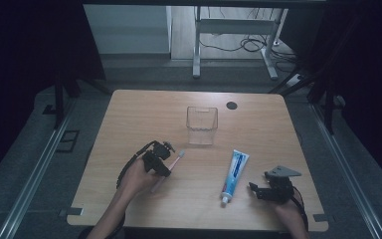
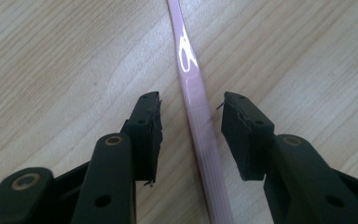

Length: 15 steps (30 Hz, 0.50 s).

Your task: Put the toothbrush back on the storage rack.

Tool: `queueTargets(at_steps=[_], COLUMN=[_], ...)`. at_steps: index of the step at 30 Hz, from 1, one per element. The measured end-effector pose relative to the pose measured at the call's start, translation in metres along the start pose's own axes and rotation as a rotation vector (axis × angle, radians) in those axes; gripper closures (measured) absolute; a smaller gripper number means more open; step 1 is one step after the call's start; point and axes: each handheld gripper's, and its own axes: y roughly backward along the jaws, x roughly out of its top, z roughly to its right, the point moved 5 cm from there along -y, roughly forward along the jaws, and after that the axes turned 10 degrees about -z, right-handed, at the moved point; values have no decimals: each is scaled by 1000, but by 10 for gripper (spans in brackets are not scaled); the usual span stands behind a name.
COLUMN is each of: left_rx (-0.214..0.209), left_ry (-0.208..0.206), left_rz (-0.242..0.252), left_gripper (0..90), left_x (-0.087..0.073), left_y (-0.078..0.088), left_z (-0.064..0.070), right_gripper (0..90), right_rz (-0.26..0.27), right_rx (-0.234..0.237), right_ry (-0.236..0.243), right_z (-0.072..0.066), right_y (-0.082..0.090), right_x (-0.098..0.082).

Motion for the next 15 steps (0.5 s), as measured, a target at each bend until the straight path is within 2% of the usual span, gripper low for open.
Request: queueTargets(at_steps=[15], left_rx=[22], left_ry=[12], left_rz=[-141], left_gripper=[624], left_x=[25], left_y=[-7], left_z=[-2], right_gripper=[224], right_rz=[0], right_rx=[2], right_ry=[-1], right_z=[0], right_y=[0], right_x=[0])
